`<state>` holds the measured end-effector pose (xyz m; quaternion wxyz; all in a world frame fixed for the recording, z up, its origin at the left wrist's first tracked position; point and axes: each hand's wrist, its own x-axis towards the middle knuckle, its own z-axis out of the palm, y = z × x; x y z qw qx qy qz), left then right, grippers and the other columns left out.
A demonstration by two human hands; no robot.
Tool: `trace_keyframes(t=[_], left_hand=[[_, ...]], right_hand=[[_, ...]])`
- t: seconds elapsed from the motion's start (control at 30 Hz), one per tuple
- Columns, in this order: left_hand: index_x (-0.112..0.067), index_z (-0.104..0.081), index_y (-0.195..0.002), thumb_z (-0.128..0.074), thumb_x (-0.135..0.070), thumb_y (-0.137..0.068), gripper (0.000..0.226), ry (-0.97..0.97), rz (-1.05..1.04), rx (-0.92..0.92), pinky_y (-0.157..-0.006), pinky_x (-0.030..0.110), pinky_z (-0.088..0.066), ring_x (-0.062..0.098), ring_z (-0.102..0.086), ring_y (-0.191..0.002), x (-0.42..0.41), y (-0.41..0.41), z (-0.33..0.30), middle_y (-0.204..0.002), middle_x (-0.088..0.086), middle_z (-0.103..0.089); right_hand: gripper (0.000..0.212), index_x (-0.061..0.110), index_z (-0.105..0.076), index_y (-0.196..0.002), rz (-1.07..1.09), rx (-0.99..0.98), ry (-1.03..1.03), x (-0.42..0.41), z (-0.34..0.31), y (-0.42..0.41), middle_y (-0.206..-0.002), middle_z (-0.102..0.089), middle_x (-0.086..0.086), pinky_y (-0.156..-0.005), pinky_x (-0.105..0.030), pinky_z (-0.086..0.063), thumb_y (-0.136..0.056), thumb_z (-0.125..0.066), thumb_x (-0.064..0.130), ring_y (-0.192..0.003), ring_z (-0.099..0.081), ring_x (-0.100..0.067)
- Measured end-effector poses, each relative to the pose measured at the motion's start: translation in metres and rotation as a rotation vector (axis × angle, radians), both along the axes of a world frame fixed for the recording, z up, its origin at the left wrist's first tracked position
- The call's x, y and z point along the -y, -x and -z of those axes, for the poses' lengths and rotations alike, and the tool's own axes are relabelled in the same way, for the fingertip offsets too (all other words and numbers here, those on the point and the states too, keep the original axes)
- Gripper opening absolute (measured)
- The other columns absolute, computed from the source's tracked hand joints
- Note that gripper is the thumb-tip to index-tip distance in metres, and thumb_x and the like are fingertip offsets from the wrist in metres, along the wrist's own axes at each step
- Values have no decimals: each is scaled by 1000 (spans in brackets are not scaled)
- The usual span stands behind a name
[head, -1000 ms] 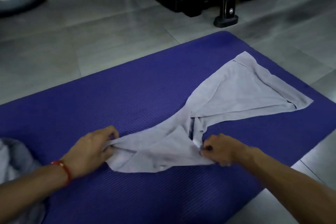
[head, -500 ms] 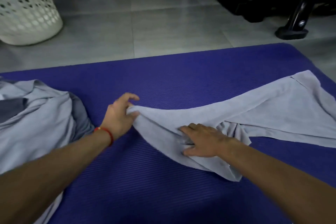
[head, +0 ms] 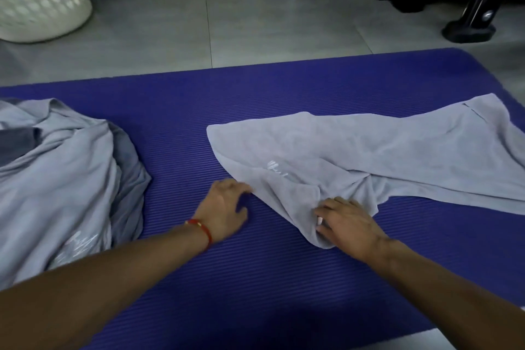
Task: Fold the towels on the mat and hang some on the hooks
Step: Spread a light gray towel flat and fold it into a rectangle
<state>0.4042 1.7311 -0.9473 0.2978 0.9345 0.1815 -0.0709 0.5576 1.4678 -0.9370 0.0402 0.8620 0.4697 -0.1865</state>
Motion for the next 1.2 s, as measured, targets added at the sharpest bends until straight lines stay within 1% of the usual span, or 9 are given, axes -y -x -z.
trace_keyframes(t=[0.17, 0.3, 0.43, 0.57, 0.7, 0.8, 0.9, 1.03, 1.2], left_hand=[[-23, -54, -140, -60, -24, -95, 46, 4, 218, 59, -111, 30, -35, 18, -40, -124, 34, 18, 0, -134, -2, -52], [-23, -53, -139, -59, -26, -97, 42, 39, 167, -30, -112, 30, -32, 17, -43, -124, 32, 22, -11, -132, -1, -54], [-27, -67, -117, -60, -48, -95, 32, 229, -173, -96, -98, 30, -50, 13, -61, -110, 35, 26, -24, -114, -5, -67], [-20, -71, -102, -59, -66, -89, 49, 737, -594, -320, -63, 32, -60, 22, -72, -89, 37, 28, -32, -96, 4, -75], [-7, -72, -105, -75, -42, -88, 39, 972, -712, -436, -74, 37, -63, 26, -74, -90, 40, 44, -23, -98, 14, -77], [-2, -72, -107, -70, -21, -92, 24, 909, -611, -466, -76, 35, -62, 21, -72, -81, 46, 54, -13, -100, 18, -76], [-2, -70, -104, -64, -12, -95, 15, 867, -656, -399, -72, 35, -63, 23, -73, -75, 42, 65, -3, -93, 19, -76], [-7, -67, -97, -55, -9, -99, 12, 673, -709, -291, -58, 31, -58, 26, -74, -66, 17, 81, -3, -79, 17, -75], [-8, -68, -91, -58, -8, -98, 12, 591, -724, -238, -59, 34, -60, 24, -72, -59, -11, 114, -2, -65, 10, -72]], right_hand=[[35, 32, -51, -134, 248, -150, -61, -29, 13, 19, -117, -62, -9, -96, -42, -50, -101, -48, 43, -107, -58, -28], [37, 24, -63, -134, 277, -204, -123, -38, 21, 30, -125, -55, -12, -96, -32, -45, -99, -55, 15, -113, -55, -31], [43, 13, -70, -128, 0, -252, -256, -35, 6, 57, -121, -59, -6, -94, -14, -38, -92, -57, -6, -112, -58, -22], [41, 12, -74, -119, -356, -337, -323, -38, -5, 80, -118, -66, -2, -95, -34, -51, -86, -60, -7, -107, -58, -21], [43, 21, -70, -128, -325, -530, -127, -46, -20, 79, -127, -65, 8, -92, -7, -38, -90, -59, 4, -105, -51, 3], [27, 27, -75, -110, -197, -586, -136, -58, -28, 59, -110, -68, 17, -84, -10, -45, -91, -62, 13, -90, -58, 3], [18, 27, -73, -108, -120, -463, -224, -90, -30, 14, -106, -67, 13, -86, -28, -54, -95, -63, 19, -89, -62, -2], [31, 19, -65, -127, -142, -189, -214, -168, -19, -44, -128, -66, -5, -96, -35, -49, -99, -54, 17, -114, -63, -26], [53, 21, -43, -152, -177, -148, -202, -270, 2, -73, -157, -43, -5, -116, -40, -36, -100, -51, 12, -142, -43, -29]])
